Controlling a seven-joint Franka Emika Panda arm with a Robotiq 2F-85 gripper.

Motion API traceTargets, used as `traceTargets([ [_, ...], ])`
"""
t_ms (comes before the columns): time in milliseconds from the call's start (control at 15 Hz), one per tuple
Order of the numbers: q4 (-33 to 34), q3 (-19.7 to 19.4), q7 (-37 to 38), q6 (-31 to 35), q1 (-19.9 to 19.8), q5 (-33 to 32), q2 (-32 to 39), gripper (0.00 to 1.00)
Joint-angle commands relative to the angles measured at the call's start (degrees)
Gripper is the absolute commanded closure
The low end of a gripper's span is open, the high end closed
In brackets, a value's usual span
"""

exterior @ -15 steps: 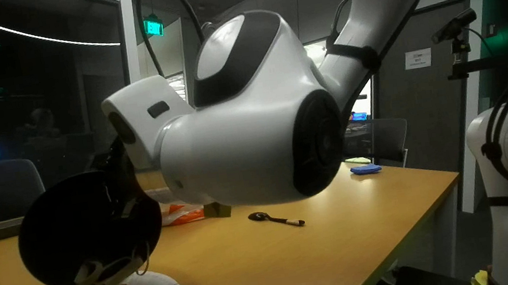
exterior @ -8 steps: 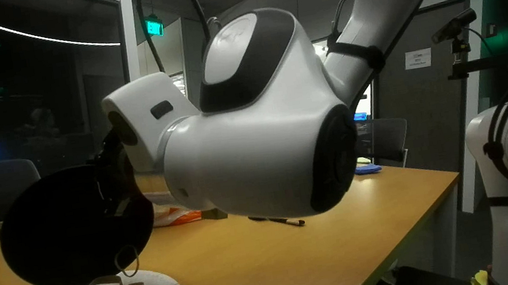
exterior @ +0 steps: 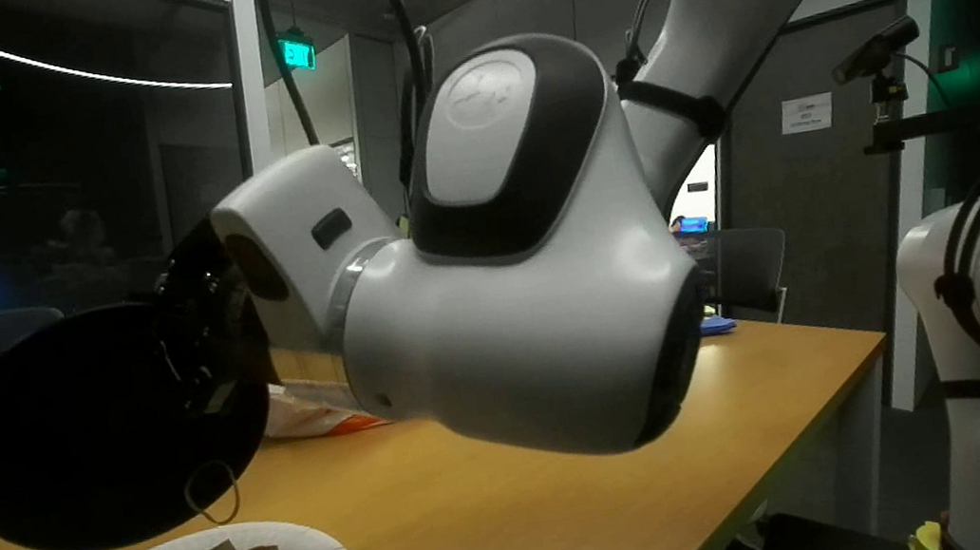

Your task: Pour the contents of the black bowl onto the white plate

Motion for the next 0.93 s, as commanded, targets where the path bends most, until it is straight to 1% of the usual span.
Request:
traceTargets([
  [0, -1.5, -0.7, -1.4, -1.7, -0.5, -1.4, 0.2, 0.92],
  [133, -1.6, -1.0, -0.3, -1.0, -0.5, -0.4, 0.5, 0.92],
  [267, -1.8, -0.8, 3.5, -2.6, -0.3, -2.7, 0.6, 0.92],
  [600, -3.1, -0.1, 10.4, -12.8, -0.2, -12.0, 0.9, 0.92],
  [667, -3.7, 1.5, 9.0, -14.5, 1.3, -8.3, 0.2, 0.92],
  [867, -4.5, 1.9, 6.5, -16.7, 1.2, -8.1, 1.0, 0.92],
])
